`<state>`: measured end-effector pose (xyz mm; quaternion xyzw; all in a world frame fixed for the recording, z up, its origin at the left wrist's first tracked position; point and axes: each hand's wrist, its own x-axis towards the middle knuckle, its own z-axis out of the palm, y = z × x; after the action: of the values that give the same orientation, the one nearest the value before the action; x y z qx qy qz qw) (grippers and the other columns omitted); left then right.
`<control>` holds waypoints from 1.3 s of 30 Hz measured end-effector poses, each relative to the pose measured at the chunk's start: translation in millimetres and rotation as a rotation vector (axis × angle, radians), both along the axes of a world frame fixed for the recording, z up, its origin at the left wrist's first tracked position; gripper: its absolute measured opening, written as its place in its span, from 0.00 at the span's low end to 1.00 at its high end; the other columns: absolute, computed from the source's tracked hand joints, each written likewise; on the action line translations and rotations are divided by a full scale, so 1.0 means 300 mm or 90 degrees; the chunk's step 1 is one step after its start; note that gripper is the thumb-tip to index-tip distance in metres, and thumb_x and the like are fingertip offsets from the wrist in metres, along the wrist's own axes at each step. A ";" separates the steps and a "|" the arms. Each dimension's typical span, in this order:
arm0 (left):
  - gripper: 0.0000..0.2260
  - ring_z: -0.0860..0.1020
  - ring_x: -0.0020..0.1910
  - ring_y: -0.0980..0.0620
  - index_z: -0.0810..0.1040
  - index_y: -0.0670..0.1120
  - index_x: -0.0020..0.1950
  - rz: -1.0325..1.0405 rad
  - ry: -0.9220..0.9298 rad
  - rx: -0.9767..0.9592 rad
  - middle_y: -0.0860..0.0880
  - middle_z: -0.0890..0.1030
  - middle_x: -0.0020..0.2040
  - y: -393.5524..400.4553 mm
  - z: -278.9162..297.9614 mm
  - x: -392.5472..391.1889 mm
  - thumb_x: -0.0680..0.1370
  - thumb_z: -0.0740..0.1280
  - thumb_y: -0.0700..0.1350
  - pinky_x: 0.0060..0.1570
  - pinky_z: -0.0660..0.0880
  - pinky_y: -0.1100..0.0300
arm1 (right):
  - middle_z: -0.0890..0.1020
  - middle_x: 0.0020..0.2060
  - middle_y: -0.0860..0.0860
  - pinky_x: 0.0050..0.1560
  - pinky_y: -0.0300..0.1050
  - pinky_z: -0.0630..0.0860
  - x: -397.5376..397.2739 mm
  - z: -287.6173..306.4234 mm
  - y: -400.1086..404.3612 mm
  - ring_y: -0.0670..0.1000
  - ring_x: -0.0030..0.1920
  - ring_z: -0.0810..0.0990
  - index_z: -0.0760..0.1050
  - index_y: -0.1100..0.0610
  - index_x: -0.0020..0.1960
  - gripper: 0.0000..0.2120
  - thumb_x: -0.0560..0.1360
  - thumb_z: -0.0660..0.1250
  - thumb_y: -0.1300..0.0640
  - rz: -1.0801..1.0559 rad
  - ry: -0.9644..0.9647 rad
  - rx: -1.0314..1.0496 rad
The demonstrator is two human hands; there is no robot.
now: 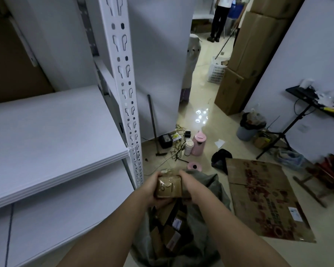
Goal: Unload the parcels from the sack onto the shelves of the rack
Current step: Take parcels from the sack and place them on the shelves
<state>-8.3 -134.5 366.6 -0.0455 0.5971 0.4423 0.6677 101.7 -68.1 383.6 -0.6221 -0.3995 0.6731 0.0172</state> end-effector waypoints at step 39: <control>0.30 0.80 0.49 0.43 0.71 0.40 0.64 0.427 0.401 0.346 0.41 0.80 0.51 -0.950 0.782 -0.278 0.67 0.60 0.56 0.46 0.76 0.53 | 0.79 0.54 0.57 0.36 0.43 0.74 -0.463 0.742 -0.943 0.54 0.47 0.79 0.71 0.56 0.59 0.11 0.78 0.60 0.53 0.043 0.464 0.349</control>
<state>-91.6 -419.5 601.2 0.0759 0.5852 0.7622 0.2660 -37.2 -351.0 606.2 -0.3035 -0.5509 0.7176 0.2989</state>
